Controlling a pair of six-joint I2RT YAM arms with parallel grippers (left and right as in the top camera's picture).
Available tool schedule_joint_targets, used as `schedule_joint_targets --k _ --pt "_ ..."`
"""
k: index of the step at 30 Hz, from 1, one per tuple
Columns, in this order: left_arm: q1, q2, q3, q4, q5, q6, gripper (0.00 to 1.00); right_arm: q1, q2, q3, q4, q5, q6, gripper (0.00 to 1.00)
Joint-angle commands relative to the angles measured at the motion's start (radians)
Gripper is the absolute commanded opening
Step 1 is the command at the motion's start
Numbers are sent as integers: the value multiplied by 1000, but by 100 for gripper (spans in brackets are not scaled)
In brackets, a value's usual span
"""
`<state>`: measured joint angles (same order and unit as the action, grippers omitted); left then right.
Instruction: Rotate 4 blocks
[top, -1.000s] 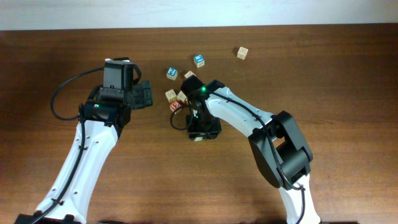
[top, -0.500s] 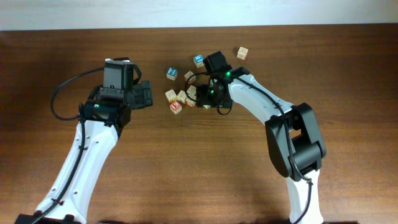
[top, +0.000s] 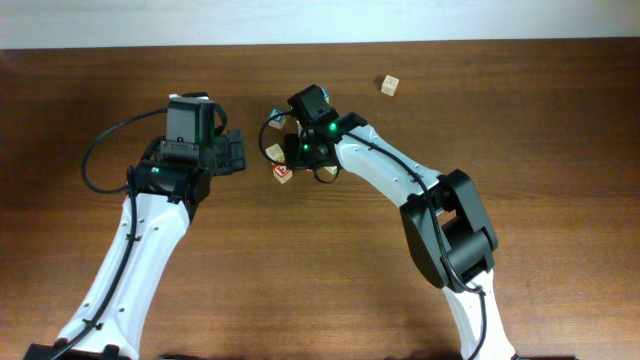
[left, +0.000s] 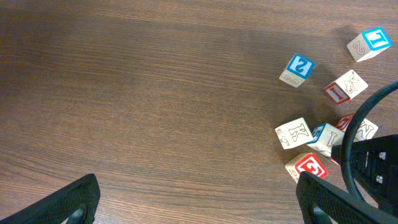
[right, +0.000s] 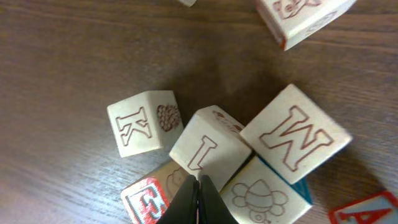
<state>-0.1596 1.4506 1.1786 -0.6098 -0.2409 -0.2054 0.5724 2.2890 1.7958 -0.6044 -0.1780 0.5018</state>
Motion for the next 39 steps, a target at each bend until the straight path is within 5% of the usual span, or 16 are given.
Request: schedule_joint_targets --k 1,9,16,25,36,39 --pt "5 -21 19 2 -10 2 99 -3 8 8 -37 183 3 5" --pt "5 -21 19 2 -10 2 99 -80 8 8 -32 245 -89 21" --pt "5 -21 19 2 -10 2 99 -98 6 85 -36 -159 -217 34" --pt "5 -21 19 2 -10 2 99 -16 8 35 -92 -89 52 25" --pt "5 -21 19 2 -10 2 99 -19 58 35 72 35 -13 26" --pt "5 -21 19 2 -10 2 99 -31 15 76 -6 -4 -56 37"
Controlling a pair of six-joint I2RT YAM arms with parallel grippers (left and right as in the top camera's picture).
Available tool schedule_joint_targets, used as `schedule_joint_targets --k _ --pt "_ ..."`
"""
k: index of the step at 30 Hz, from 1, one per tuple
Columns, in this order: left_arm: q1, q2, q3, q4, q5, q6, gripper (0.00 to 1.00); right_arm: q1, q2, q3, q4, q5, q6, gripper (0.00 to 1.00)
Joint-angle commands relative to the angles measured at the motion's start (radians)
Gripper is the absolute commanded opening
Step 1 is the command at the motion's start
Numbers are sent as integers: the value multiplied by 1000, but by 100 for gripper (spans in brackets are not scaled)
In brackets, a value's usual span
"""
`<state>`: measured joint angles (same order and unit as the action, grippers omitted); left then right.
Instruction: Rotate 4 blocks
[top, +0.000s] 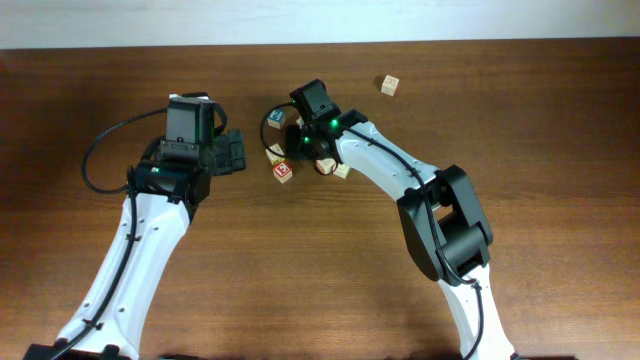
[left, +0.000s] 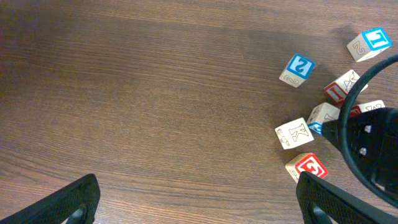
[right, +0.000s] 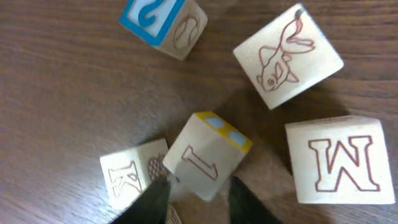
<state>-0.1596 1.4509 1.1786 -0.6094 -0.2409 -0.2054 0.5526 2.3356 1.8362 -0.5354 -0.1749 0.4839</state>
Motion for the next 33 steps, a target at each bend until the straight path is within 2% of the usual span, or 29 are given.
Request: schedule_joint_targets --k 1,2,5,9,14,16,18,22,24,26,29,31,33 --pt "5 -21 19 1 -10 2 99 -18 -57 64 -162 -8 -20 43" --pt "5 -21 19 1 -10 2 99 -29 -75 87 -264 -18 -4 48" --pt "5 -21 19 1 -10 2 99 -37 -72 92 -464 -76 -5 49" --pt "5 -21 19 1 -10 2 99 -34 -71 88 -571 -43 -54 49" --pt "5 -21 19 1 -10 2 99 -40 -71 -21 -432 225 -97 49" --pt "5 -21 19 1 -10 2 99 -58 -71 -21 -347 273 -253 49" --pt "5 -21 19 1 -10 2 99 -80 -71 -21 -257 281 -374 49" --pt "5 -21 19 1 -10 2 99 -90 -100 29 -291 246 -383 50" --pt "5 -21 19 1 -10 2 99 -90 -154 109 -375 206 -383 56" --pt "5 -21 19 1 -10 2 99 -90 -246 261 -509 179 -379 77" --pt "5 -21 19 1 -10 2 99 -89 -369 488 -695 179 -374 99" --pt "5 -21 19 1 -10 2 99 -89 -458 611 -800 180 -375 98" --pt "5 -21 19 1 -10 2 99 -89 -536 660 -840 234 -375 98"
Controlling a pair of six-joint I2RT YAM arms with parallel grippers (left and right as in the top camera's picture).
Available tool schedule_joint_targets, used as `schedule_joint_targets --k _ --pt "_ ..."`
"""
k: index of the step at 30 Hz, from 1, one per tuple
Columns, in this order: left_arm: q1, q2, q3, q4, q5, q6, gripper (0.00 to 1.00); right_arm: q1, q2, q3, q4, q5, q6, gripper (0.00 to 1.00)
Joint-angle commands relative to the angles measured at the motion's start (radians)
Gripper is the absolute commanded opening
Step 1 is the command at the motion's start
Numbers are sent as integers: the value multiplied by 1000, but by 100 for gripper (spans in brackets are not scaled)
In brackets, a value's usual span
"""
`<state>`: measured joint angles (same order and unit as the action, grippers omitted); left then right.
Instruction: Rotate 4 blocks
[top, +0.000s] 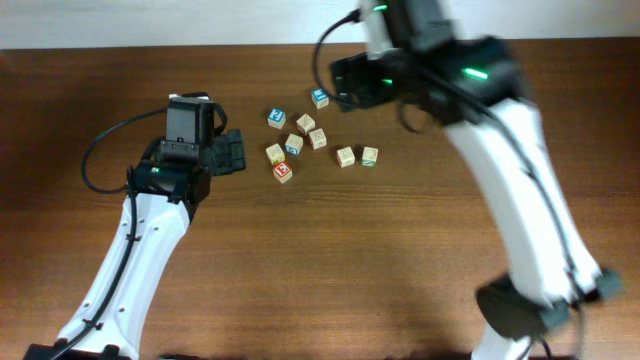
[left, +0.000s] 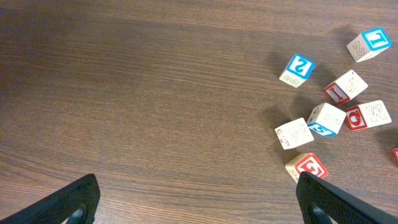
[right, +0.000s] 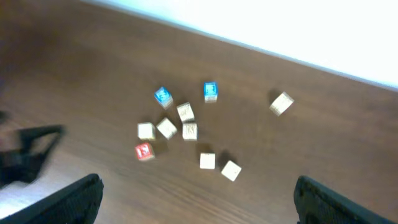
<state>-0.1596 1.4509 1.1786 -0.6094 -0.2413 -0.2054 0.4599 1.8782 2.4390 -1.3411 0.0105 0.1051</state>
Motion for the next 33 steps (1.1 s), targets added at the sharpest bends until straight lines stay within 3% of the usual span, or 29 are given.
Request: schedule_joint_targets --k 1,5,9,13,14,18,24,29,33 --pt "5 -21 19 1 -10 2 99 3 -124 64 -37 122 3 98" --pt "5 -21 19 1 -10 2 99 3 -257 63 -120 264 7 98" --pt "5 -21 19 1 -10 2 99 3 -262 48 -291 344 7 98" --pt "5 -21 19 1 -10 2 99 -71 -311 -112 -118 314 7 98" --pt "5 -21 19 1 -10 2 99 -149 -397 -294 51 255 6 98" --pt "5 -21 19 1 -10 2 99 -353 -688 -839 436 69 3 98" --pt "5 -21 19 1 -10 2 99 -494 -1220 -1698 1025 45 3 98" --pt "5 -21 19 1 -10 2 99 -506 -1587 -2174 1239 50 3 98" --pt "5 -21 19 1 -10 2 99 -506 -1739 -2358 1316 50 3 98"
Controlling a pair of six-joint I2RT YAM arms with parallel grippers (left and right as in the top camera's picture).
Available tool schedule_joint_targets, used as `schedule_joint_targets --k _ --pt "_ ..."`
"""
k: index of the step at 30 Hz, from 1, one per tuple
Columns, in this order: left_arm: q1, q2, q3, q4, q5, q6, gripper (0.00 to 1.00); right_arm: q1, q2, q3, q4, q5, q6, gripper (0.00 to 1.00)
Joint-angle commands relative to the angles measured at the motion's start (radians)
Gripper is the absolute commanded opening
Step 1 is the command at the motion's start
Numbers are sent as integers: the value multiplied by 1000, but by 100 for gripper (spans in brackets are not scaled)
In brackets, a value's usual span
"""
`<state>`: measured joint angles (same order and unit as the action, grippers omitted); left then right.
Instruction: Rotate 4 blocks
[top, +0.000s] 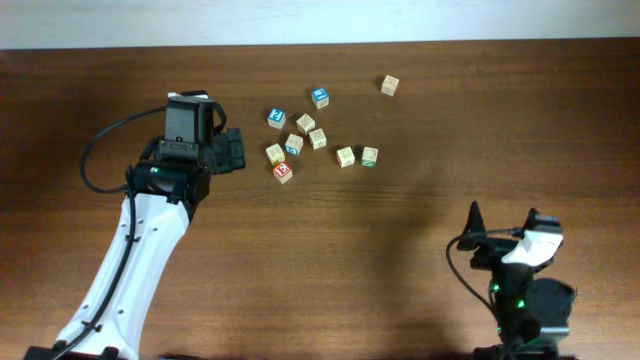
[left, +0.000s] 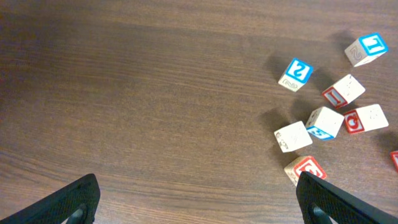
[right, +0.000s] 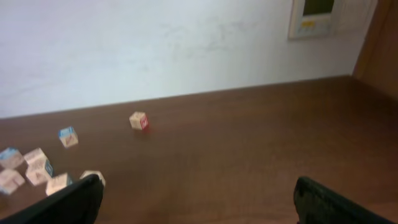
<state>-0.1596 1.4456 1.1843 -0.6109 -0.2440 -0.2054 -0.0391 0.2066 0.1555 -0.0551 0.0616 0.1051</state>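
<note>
Several wooden letter blocks lie scattered at the table's back centre: a blue "2" block, another blue one, a red-faced one and plain ones such as. A lone block sits apart at the back right. My left gripper is open just left of the cluster. In the left wrist view, my left gripper holds nothing and the red block is by its right finger. My right gripper is open and empty near the front right, far from the blocks.
A white wall runs behind the table's back edge. The lone block and part of the cluster show far off in the right wrist view. Bare wood lies between the cluster and the right arm.
My right arm was stretched high over the back of the table, gripper open. Now it is folded at the front right edge. The blocks and the left arm have barely shifted.
My right gripper was shut, low among the tightly packed K, I and M blocks. Then its fingers stood apart around the tilted I block, with the M block apart. Then it was high above the spread blocks, and now it is back at the front right.
</note>
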Motion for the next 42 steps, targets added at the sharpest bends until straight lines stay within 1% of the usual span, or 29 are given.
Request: schedule_joint_targets --k 1,3,5,10,24,26,27,28,29,30,31,32,33,35,36,39,42 --pt "5 -16 13 3 -7 2 99 -7 -95 -104 39 -2 3 98" --pt "5 -16 13 3 -7 2 99 4 -167 -150 19 -1 3 98" --pt "5 -16 13 3 -7 2 99 30 -203 -150 -20 0 3 98" --pt "5 -16 13 3 -7 2 99 94 -202 -150 -23 -32 3 98" --pt "5 -16 13 -10 -7 2 99 93 -202 -150 -23 -32 3 98" --pt "6 -29 -2 -10 -63 2 99 93 -202 -150 -23 -32 3 98" --pt "12 -67 -47 29 -95 2 99 93 -202 -150 -23 -32 3 98" --pt "36 -135 -136 116 -82 20 99 93 -202 -150 -23 -32 3 98" --pt "70 -226 -245 213 -26 67 99 93 -202 -150 -23 -32 3 98" --pt "121 -359 -393 333 80 149 99 93 -202 -150 -23 -32 3 98" --pt "165 -488 -523 418 161 216 99 93 -202 -150 -23 -32 3 98" --pt "188 -570 -598 456 185 240 99 93 -202 -150 -23 -32 3 98" --pt "218 -715 -714 499 188 253 99 93 -202 -150 -23 -32 3 98" --pt "247 -912 -859 530 185 294 99 93 -202 -150 -23 -32 3 98" --pt "251 -982 -909 542 184 314 99 93 -202 -150 -23 -32 3 98" --pt "254 -1221 -1087 605 157 336 99 93 -202 -150 -23 -32 3 98" --pt "254 -1334 -1168 601 151 354 99 93 -202 -150 -23 -32 3 98"
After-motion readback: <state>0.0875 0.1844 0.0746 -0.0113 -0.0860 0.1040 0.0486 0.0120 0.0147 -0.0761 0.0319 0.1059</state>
